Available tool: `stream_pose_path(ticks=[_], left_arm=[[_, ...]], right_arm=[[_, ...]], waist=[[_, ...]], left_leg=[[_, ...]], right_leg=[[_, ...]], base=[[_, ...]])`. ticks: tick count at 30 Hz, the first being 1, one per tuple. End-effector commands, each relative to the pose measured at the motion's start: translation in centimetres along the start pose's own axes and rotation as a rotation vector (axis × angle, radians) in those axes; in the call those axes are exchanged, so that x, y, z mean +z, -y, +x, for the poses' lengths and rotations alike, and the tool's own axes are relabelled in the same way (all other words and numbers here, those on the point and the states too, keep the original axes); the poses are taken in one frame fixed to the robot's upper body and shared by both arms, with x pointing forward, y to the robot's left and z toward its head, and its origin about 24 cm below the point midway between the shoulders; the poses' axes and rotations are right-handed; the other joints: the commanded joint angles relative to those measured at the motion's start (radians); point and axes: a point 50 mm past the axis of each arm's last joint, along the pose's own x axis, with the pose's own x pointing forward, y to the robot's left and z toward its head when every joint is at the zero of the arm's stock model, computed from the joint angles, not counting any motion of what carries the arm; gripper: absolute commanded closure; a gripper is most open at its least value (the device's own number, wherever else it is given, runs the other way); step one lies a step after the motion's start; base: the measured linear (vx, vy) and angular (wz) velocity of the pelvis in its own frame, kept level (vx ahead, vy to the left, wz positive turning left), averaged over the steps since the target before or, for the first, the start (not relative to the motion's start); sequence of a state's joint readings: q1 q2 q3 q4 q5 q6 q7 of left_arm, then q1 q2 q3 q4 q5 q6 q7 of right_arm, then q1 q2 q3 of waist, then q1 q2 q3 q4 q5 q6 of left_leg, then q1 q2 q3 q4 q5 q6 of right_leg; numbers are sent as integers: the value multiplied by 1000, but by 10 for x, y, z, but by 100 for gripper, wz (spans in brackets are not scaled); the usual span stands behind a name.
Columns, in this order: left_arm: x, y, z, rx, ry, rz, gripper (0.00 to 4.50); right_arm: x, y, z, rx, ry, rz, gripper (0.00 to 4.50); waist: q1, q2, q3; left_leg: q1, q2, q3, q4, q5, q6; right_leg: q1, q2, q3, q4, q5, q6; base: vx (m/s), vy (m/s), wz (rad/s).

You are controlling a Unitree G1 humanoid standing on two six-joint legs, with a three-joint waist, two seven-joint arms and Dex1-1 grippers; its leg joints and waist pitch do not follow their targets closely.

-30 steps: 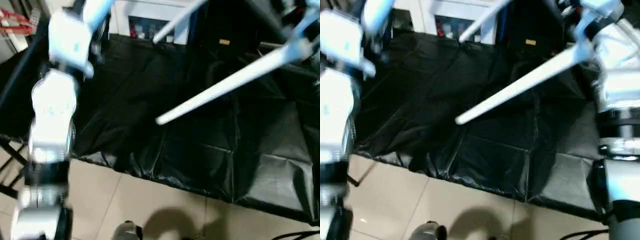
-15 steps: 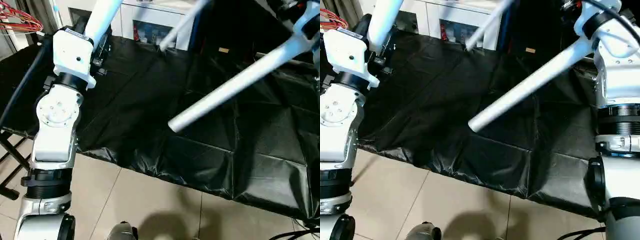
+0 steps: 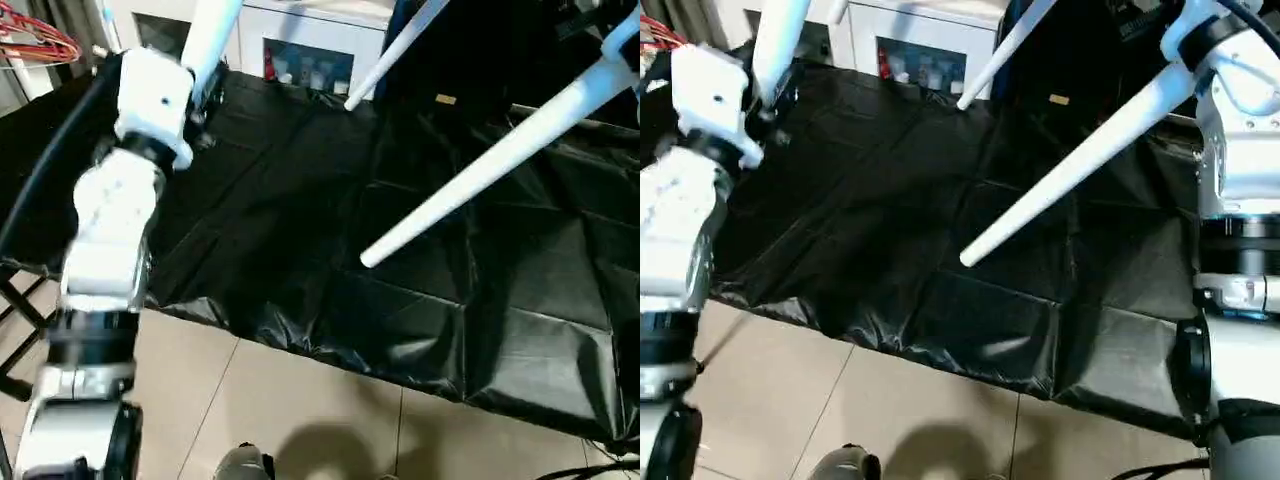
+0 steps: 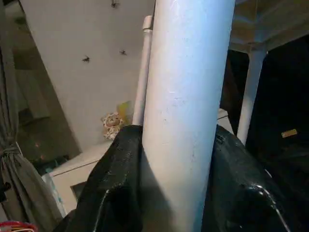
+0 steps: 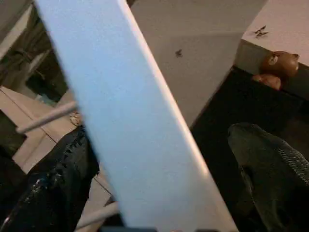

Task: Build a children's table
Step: Flip table

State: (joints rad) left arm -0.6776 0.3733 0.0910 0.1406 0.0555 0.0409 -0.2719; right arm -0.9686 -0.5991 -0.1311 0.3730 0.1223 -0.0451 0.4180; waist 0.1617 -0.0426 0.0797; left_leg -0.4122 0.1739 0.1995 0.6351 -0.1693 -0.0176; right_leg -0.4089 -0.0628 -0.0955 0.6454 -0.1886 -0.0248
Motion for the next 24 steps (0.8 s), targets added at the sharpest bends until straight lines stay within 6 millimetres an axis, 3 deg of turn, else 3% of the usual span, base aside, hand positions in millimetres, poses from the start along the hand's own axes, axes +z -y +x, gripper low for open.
stream_pose_path(ticks=[1, 10, 18, 20, 21, 22, 24], left_arm=[[-4, -1, 5, 4, -31, -9, 281], [-9, 2, 8, -11, -52, -21, 283], [-15, 4, 5, -17, -69, -24, 285], [-17, 4, 3, -16, -72, -25, 286], [-17, 4, 2, -16, -74, -26, 286], [-17, 4, 2, -16, -74, -26, 286], [-17, 4, 1, -15, -76, -28, 286]], right_arm=[[14, 1, -3, 40, 84, 31, 0], [19, -23, -16, 288, 157, 49, 0], [47, -5, -34, 192, 382, 315, 0], [39, -1, -45, 164, 346, 380, 0], [21, -3, -60, 188, 257, 427, 0], [21, -3, -60, 188, 256, 428, 0], [0, -17, -84, 288, 150, 465, 0]], waist=[[-4, 4, -86], [-13, 7, -79], [-10, 1, -82], [-7, 2, -81], [-2, 1, -80], [-4, 0, -81], [2, -1, -86]], left_leg=[[40, 66, -42, -79, -250, -24], [49, 70, -49, -86, -328, -33], [49, 72, -48, -87, -298, -22], [51, 73, -47, -89, -293, -21], [52, 74, -48, -92, -299, -24], [50, 74, -48, -93, -301, -26], [50, 72, -48, -90, -303, -26]], right_leg=[[40, -103, 66, -85, -243, -131], [39, -109, 64, -103, -348, -114], [36, -106, 64, -98, -334, -114], [35, -107, 66, -100, -324, -111], [36, -109, 65, -103, -329, -104], [38, -109, 64, -103, -329, -103], [41, -113, 63, -105, -323, -101]], base=[[0, 0, 0], [0, 0, 0], [0, 0, 0], [0, 0, 0], [0, 0, 0], [0, 0, 0], [0, 0, 0]])
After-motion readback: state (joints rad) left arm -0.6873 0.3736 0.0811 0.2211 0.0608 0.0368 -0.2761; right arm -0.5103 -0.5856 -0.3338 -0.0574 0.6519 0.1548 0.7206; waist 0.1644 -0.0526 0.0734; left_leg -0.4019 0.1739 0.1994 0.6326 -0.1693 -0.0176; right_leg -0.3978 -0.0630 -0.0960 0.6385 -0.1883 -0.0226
